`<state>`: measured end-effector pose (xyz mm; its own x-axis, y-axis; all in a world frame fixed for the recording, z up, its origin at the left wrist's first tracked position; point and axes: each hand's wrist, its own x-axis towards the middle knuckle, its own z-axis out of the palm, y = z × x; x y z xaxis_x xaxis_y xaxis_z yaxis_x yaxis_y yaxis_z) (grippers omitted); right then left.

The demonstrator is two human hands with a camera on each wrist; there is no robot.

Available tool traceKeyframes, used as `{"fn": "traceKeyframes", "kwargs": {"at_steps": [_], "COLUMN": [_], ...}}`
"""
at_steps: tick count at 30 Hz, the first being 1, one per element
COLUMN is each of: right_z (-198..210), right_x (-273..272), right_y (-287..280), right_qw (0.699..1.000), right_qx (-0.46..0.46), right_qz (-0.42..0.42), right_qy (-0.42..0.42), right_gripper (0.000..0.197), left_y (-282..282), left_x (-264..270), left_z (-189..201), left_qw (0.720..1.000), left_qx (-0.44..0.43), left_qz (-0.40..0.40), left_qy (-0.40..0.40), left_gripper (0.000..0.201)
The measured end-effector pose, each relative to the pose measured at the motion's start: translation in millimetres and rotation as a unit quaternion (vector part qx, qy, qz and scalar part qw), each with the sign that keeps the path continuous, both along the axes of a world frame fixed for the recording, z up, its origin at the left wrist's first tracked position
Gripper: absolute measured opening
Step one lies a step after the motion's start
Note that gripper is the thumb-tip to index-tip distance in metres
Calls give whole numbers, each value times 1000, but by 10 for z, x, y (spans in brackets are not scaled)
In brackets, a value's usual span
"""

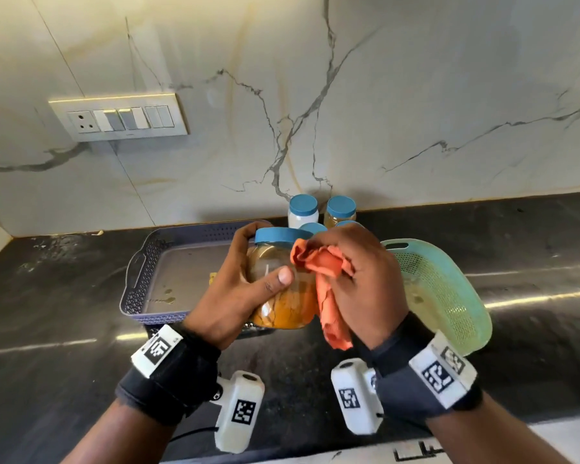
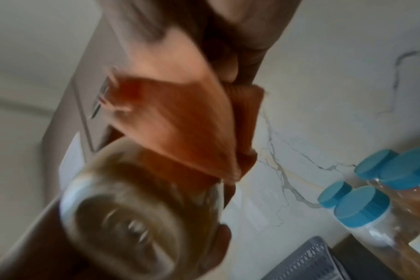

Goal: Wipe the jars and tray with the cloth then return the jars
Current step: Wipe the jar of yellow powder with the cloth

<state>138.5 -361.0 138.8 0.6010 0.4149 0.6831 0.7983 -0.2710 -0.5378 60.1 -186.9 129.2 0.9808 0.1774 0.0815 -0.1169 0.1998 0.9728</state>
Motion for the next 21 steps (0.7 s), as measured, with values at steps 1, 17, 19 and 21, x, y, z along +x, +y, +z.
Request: {"fn": "traceKeyframes", "kwargs": {"at_steps": [1, 17, 19, 21], "right_z": [49, 228, 205, 122], "right_x": [59, 83, 0, -170], "right_y": [9, -124, -156, -196], "right_qw": [1000, 999, 998, 996], "right_qx": [19, 27, 18, 2], "right_qz": [-6, 9, 33, 57], "right_qy": [10, -44, -60, -74], "right_gripper": [27, 35, 37, 41], "left_y": [-10, -144, -163, -156], "left_x": [-4, 33, 47, 53], "left_z": [3, 74, 125, 163], "left_qw": [1000, 995, 993, 990], "left_qx": [-4, -66, -81, -99], "left_qz": [4, 22, 27, 37], "left_qy": [-3, -68, -84, -98], "left_gripper": [93, 79, 76, 78]}}
